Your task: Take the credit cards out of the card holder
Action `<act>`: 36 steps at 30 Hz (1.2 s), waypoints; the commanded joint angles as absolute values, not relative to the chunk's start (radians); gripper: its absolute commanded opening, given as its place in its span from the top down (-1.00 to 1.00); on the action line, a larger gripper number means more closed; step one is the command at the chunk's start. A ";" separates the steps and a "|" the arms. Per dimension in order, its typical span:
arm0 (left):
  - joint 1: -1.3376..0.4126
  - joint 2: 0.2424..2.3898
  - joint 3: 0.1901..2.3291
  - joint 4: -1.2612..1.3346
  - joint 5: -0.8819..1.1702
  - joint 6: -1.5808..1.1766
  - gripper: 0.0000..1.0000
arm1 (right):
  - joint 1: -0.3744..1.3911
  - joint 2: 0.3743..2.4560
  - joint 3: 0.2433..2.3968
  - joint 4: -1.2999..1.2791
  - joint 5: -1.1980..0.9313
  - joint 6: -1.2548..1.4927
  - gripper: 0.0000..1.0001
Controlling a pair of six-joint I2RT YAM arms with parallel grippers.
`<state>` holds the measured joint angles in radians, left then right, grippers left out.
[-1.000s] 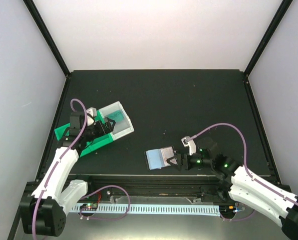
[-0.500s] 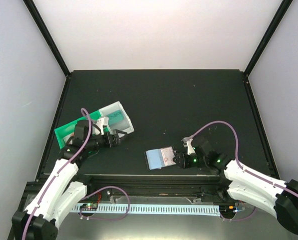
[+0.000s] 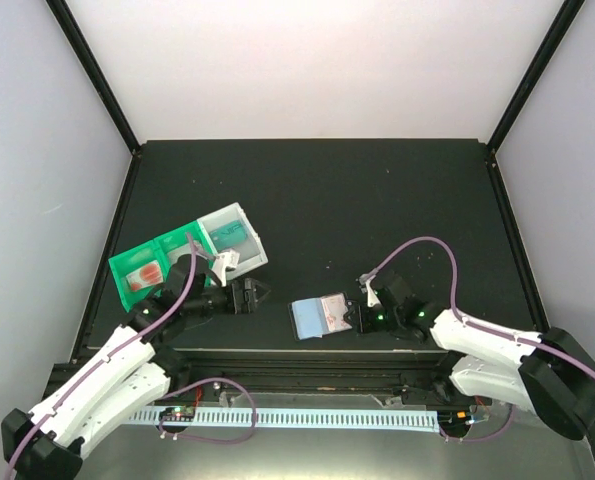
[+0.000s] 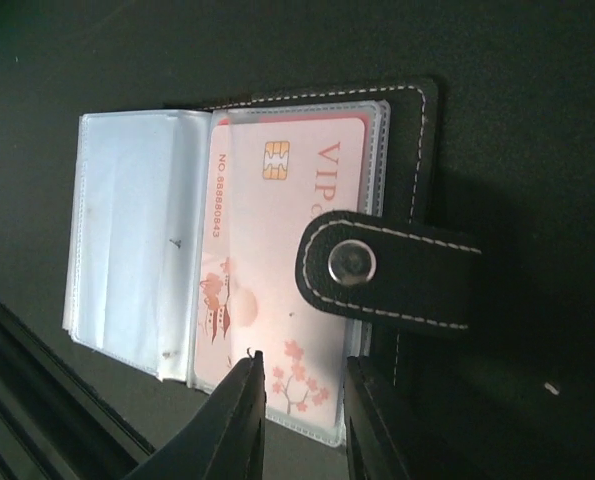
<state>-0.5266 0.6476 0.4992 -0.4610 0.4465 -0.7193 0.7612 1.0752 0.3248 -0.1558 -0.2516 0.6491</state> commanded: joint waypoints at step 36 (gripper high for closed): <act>-0.826 0.690 0.363 -0.159 0.215 -0.885 -0.48 | 0.811 1.200 0.262 0.063 -0.363 0.717 0.72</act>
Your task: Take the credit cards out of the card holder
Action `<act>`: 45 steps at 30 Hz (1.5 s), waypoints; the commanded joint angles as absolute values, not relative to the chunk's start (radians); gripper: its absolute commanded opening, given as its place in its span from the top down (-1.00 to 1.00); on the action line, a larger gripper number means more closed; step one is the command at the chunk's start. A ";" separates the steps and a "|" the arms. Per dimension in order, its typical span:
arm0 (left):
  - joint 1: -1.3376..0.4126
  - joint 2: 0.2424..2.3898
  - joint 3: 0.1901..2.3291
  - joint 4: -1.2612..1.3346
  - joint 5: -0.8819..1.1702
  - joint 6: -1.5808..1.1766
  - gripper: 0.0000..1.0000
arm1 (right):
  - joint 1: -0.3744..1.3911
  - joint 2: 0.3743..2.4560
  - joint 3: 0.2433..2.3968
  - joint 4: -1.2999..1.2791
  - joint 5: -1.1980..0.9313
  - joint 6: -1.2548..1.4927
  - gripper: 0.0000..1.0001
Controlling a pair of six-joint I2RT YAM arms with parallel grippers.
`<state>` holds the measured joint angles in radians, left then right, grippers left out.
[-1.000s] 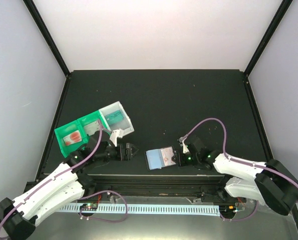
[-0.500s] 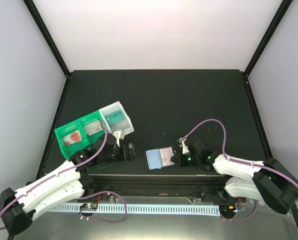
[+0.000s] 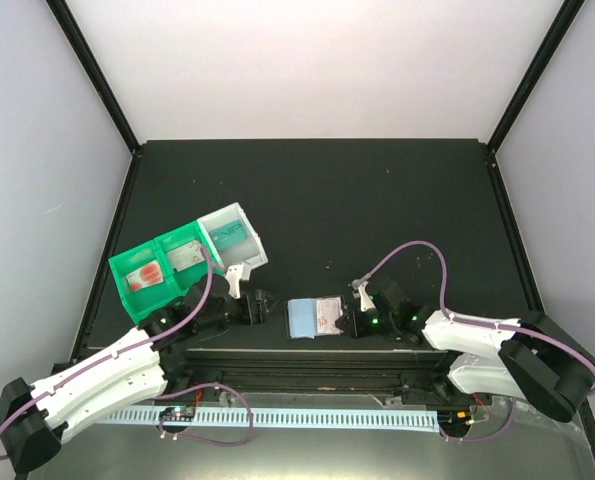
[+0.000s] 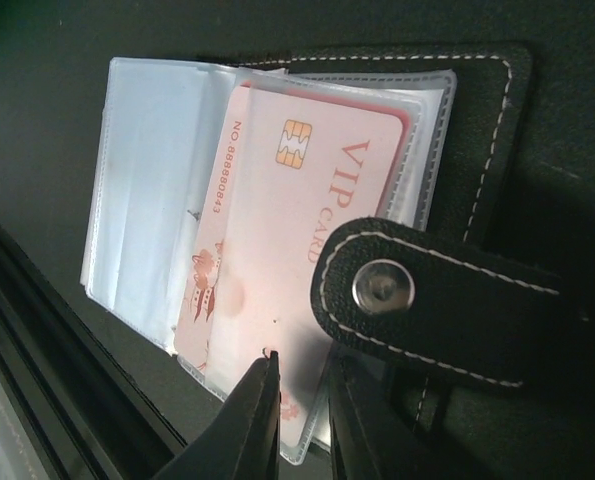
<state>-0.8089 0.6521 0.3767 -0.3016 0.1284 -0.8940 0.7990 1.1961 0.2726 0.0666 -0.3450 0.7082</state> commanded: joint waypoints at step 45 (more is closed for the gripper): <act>-0.992 1.534 0.352 0.632 0.267 -1.156 0.37 | 0.811 1.241 0.283 0.035 -0.272 0.720 0.91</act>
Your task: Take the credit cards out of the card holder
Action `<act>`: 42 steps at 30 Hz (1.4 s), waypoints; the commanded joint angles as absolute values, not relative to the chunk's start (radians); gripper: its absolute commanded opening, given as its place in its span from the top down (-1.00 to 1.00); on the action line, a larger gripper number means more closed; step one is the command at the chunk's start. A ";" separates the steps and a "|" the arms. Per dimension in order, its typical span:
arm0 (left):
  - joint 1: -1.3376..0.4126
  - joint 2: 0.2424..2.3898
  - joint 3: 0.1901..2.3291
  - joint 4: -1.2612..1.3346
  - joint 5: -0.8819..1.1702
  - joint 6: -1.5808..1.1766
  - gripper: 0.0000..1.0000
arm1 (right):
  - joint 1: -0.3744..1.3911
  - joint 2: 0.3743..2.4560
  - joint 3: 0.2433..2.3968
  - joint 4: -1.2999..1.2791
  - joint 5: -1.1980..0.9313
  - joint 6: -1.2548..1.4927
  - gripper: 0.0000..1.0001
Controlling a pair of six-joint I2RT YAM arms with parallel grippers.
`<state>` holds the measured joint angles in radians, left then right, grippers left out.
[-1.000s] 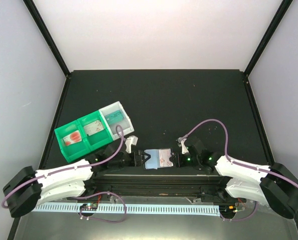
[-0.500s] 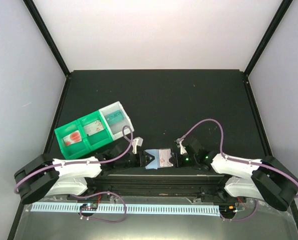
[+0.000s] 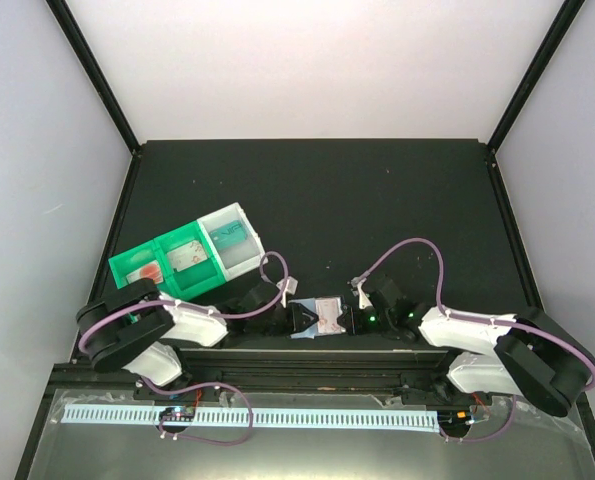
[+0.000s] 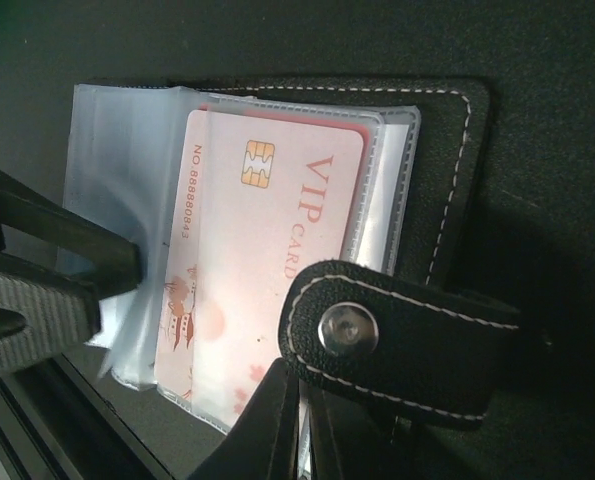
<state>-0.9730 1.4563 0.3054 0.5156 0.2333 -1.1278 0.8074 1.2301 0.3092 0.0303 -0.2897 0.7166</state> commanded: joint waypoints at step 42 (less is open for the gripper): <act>-1.023 1.508 0.437 0.432 0.142 -1.053 0.31 | 0.811 1.216 0.254 0.057 -0.268 0.738 0.91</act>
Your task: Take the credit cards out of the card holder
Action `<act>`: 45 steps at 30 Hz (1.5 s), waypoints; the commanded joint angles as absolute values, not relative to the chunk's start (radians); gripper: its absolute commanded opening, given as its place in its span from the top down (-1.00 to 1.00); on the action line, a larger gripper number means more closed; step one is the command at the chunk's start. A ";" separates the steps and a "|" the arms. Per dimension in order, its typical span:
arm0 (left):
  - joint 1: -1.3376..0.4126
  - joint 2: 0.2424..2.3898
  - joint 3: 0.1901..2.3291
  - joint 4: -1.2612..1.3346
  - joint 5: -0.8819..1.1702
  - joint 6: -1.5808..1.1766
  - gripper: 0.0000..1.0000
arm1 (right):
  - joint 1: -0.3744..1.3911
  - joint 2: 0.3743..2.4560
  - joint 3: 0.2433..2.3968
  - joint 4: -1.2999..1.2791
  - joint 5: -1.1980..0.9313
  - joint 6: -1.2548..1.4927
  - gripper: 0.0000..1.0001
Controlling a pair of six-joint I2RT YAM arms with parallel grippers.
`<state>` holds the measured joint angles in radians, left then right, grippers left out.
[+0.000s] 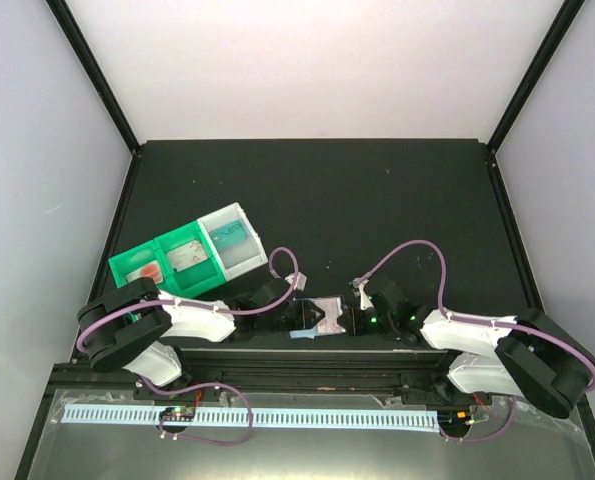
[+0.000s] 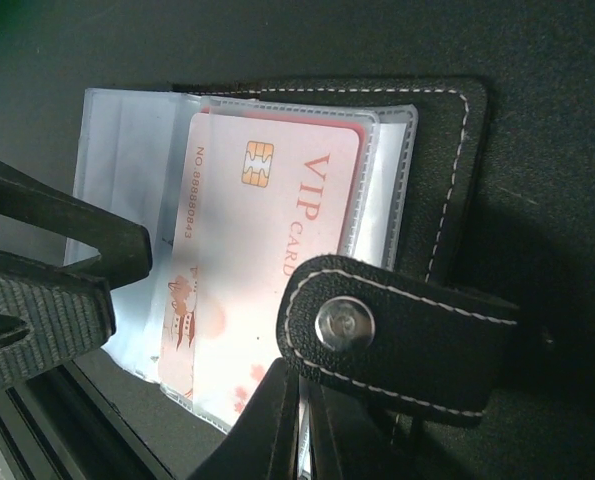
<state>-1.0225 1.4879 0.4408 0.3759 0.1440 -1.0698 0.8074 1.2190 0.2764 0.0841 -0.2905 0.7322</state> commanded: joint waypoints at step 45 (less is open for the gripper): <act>-0.992 1.471 0.361 0.471 0.129 -1.105 0.97 | 0.811 1.256 0.264 0.077 -0.259 0.748 0.91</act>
<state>-1.0069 1.5143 0.3862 0.4416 0.1272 -1.1019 0.8074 1.2396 0.2760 0.1150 -0.2932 0.7429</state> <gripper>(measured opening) 0.015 0.044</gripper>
